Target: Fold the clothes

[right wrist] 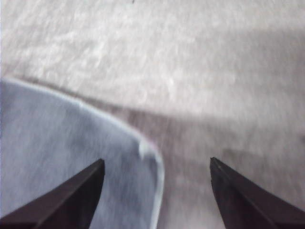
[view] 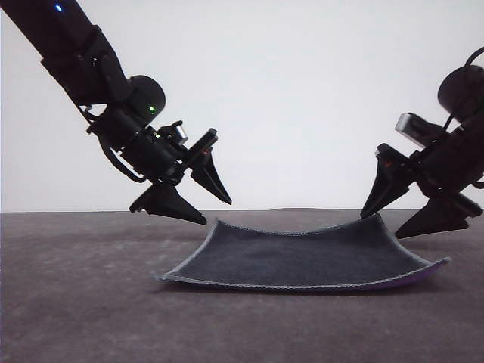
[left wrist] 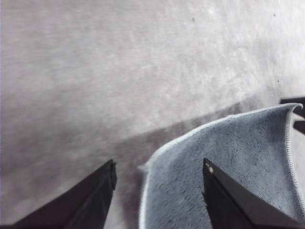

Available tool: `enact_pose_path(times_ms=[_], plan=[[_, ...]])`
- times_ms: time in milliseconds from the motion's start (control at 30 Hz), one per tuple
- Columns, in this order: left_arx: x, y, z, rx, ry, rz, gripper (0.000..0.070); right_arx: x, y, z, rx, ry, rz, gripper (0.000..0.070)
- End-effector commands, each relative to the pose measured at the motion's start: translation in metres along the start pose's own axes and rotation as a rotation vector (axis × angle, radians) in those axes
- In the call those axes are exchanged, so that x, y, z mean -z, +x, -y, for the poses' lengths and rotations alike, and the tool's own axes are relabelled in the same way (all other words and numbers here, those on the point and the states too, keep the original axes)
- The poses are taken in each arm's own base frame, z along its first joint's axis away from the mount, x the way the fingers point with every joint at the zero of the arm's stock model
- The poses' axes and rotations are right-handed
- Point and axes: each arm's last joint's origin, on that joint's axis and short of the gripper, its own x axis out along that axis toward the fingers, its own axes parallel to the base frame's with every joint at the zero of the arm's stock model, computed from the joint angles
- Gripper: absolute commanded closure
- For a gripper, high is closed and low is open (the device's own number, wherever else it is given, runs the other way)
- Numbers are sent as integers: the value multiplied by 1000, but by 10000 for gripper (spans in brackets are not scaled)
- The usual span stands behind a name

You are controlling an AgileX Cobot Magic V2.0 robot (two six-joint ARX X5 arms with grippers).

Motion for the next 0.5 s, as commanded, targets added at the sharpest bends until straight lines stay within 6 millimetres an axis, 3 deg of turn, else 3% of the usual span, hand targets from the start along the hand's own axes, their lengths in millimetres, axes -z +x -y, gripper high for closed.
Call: enact_pose_path(times_ms=[0,400,467], plan=[[0,12,-2,14,14,-15,351,-6,8,2,-14,12,3,259],[6,24,6,51,23,-55,351,-13,20,7,-84,45,-18,262],[7,24,6,49,19,-62,351,-12,20,7,-82,48,-24,292]])
